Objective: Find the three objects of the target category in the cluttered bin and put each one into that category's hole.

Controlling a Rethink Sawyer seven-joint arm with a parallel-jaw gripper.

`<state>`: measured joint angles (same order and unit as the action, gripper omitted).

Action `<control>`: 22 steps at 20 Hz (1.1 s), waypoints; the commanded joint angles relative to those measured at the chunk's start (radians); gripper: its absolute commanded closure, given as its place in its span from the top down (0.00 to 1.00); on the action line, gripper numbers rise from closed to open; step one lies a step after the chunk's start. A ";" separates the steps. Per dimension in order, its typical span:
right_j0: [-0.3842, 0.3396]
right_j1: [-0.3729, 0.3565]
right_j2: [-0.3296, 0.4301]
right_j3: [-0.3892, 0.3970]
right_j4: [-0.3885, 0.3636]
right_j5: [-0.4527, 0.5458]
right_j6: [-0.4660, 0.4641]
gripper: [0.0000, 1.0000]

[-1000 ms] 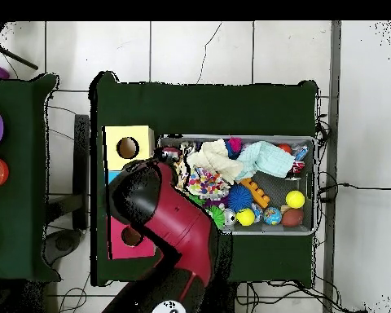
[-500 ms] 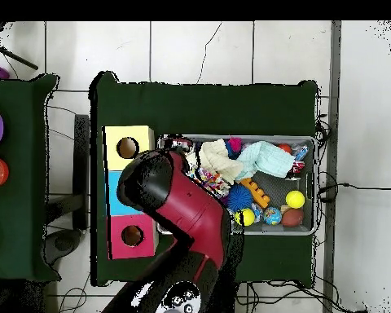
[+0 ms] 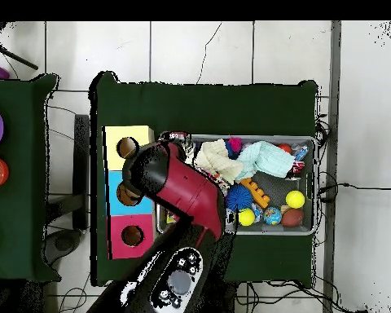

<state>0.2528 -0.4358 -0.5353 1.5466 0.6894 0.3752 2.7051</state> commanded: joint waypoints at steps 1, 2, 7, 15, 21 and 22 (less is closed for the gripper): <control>-0.068 0.114 0.243 -0.077 -0.067 -0.090 -0.014 1.00; -0.067 0.134 0.243 -0.092 -0.070 -0.104 0.000 1.00; -0.092 0.155 0.294 -0.095 -0.089 -0.168 0.020 1.00; -0.121 0.142 0.345 -0.065 -0.136 -0.195 0.014 1.00; -0.126 0.064 0.372 0.022 -0.173 -0.172 0.022 1.00; -0.134 0.056 0.381 0.033 -0.183 -0.172 0.017 1.00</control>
<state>0.1601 -0.3294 -0.3009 1.4922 0.5712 0.1956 2.7051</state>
